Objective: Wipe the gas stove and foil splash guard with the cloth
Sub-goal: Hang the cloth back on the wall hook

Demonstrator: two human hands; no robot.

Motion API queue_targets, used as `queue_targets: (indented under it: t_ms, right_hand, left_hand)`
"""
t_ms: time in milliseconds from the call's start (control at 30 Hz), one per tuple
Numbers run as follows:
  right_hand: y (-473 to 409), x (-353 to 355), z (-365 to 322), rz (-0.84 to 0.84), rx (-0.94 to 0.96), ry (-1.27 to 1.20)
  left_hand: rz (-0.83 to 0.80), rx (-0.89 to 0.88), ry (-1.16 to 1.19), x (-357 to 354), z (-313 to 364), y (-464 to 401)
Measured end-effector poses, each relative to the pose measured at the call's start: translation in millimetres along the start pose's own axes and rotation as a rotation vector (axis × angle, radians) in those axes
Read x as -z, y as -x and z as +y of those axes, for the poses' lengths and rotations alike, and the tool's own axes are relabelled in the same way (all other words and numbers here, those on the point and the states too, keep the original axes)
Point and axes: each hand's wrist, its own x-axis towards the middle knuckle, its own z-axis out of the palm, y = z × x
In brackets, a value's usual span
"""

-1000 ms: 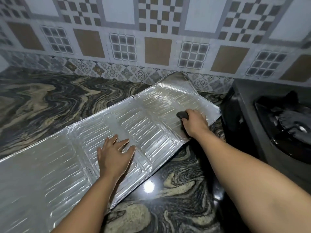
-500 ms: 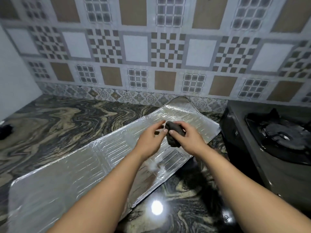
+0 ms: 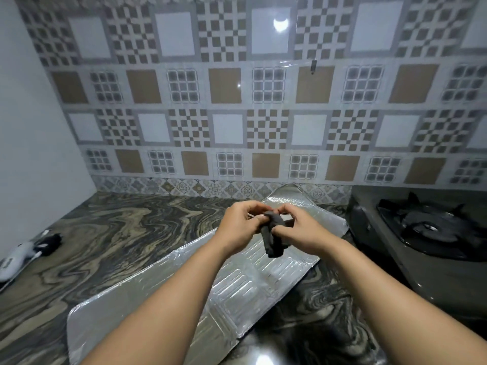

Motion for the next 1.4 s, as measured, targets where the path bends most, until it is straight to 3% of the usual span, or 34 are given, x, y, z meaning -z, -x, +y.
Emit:
queue_targets:
  t_ms: [300, 500, 667, 767, 900, 1133, 1400]
  right_hand:
    - [11.0, -14.8, -32.8, 0.105, 0.041, 0.074]
    - [10.9, -16.9, -45.1, 0.148, 0.067, 0.051]
    - [8.9, -13.4, -50.4, 0.147, -0.014, -0.115]
    - [5.0, -4.5, -46.3, 0.165, -0.043, -0.144]
    - [5.1, 22.2, -41.4, 0.191, -0.051, -0.162]
    - [-3.7, 86.7, -12.3, 0.194, 0.033, 0.235]
    - [-44.1, 152.4, 3.3, 0.111, 0.162, 0.586]
  left_hand:
    - [0.091, 0.035, 0.016, 27.2, 12.7, 8.4]
    - [0.018, 0.080, 0.048, 37.0, 15.7, 14.8]
    - [-0.080, 0.116, 0.062, 32.8, 14.2, 16.5]
    - [-0.137, 0.085, 0.136, 22.3, 13.6, 15.7]
    - [-0.148, 0.036, 0.049, 10.2, 10.5, 1.1]
    - [-0.162, -0.044, -0.083, -7.5, 21.0, -44.6]
    - [-0.280, -0.257, -0.495, -25.9, 48.1, -122.5]
